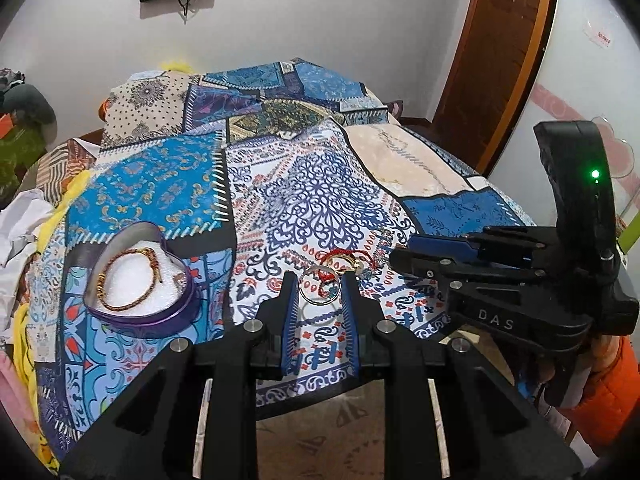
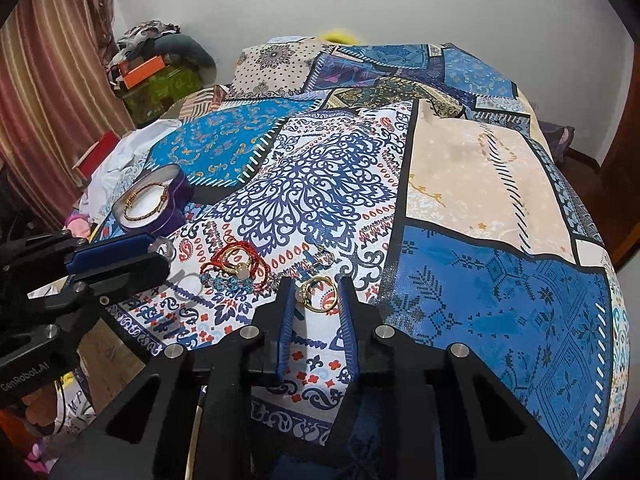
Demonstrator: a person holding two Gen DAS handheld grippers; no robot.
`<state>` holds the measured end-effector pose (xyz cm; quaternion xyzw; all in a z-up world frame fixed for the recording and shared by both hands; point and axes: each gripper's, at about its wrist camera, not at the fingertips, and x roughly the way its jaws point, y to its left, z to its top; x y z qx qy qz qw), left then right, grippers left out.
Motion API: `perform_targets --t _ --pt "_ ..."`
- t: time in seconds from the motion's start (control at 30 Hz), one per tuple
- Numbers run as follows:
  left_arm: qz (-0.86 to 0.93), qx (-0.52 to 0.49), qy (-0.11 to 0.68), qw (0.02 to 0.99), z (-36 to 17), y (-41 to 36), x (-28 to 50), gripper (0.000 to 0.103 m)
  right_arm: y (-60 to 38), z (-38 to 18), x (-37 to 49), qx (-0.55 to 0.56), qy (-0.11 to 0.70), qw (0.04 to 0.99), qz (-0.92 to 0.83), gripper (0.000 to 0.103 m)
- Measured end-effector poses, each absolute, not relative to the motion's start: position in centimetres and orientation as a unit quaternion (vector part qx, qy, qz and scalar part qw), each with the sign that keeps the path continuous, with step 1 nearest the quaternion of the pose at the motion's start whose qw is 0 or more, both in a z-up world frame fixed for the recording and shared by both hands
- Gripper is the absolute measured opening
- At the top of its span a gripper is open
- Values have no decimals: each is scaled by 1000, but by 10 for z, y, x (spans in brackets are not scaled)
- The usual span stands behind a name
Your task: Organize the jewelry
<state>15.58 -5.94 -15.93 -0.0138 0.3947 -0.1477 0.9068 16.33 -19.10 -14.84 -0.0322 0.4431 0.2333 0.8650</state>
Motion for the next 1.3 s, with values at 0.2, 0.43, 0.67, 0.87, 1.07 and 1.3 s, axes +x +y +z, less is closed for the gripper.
perform_targets --t 0.2,0.43,0.67,0.87,1.07,1.3 --pt "-137 -18 381 914 -148 -49 150 21 -189 -134 155 -33 432 871 230 19" --pt "-122 -21 361 924 -133 -32 139 21 -179 -105 142 -40 399 886 232 19" --pt "-100 -32 333 937 -115 -3 130 21 -157 -73 131 -43 362 898 244 20" --pt "-78 -39 314 945 -104 23 121 21 -134 -55 124 -44 339 902 263 20" --pt "-61 -42 300 951 -98 44 116 21 -106 -44 117 -48 324 901 286 20" --pt "-44 -46 297 953 -100 69 116 21 -77 -47 122 -49 324 893 309 20"
